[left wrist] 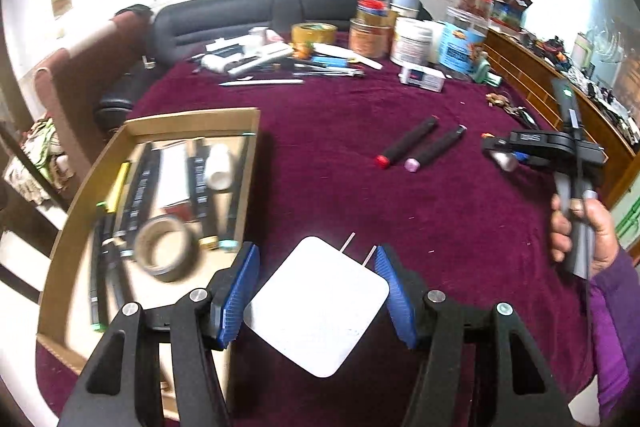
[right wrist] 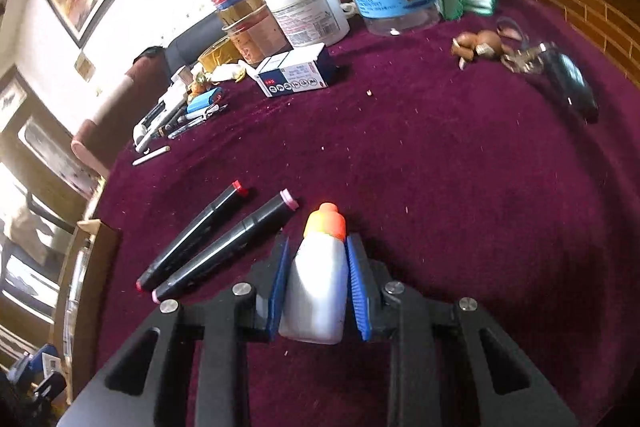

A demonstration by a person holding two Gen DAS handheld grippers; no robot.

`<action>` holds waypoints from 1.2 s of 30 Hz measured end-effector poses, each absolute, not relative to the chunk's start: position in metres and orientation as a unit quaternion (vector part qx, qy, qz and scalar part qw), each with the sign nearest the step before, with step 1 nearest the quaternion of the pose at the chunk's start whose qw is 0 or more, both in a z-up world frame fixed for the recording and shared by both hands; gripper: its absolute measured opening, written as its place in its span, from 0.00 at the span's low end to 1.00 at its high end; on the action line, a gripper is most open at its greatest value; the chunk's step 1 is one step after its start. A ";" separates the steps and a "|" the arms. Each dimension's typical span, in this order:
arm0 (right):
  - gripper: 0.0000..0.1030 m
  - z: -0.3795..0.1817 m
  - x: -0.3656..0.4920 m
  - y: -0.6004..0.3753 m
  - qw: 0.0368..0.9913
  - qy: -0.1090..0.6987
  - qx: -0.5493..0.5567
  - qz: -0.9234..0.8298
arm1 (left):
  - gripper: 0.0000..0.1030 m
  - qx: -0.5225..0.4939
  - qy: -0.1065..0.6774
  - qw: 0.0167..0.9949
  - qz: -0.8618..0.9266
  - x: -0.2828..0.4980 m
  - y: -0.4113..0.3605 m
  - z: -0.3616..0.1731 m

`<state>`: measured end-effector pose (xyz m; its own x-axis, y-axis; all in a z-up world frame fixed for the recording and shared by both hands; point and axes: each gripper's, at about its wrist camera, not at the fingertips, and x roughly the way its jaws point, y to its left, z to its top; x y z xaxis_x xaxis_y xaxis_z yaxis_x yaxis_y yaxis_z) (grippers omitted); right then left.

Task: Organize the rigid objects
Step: 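Grasp the white plug charger with the left tool while the right tool grasps the orange-capped glue bottle, then carry the charger and glue bottle into the cardboard tray and open both tools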

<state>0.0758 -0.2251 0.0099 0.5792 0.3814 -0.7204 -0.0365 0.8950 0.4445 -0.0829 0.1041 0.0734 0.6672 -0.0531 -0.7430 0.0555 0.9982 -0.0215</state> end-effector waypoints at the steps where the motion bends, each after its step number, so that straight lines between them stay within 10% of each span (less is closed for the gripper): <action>1: 0.26 0.010 0.071 -0.226 0.863 0.445 0.206 0.126 | 0.62 0.002 0.406 0.914 -0.026 -0.085 0.108 0.073; 36: 0.27 0.096 -0.036 0.067 0.784 0.466 0.093 0.399 | 0.62 -0.108 0.379 0.915 0.081 -0.107 0.276 0.062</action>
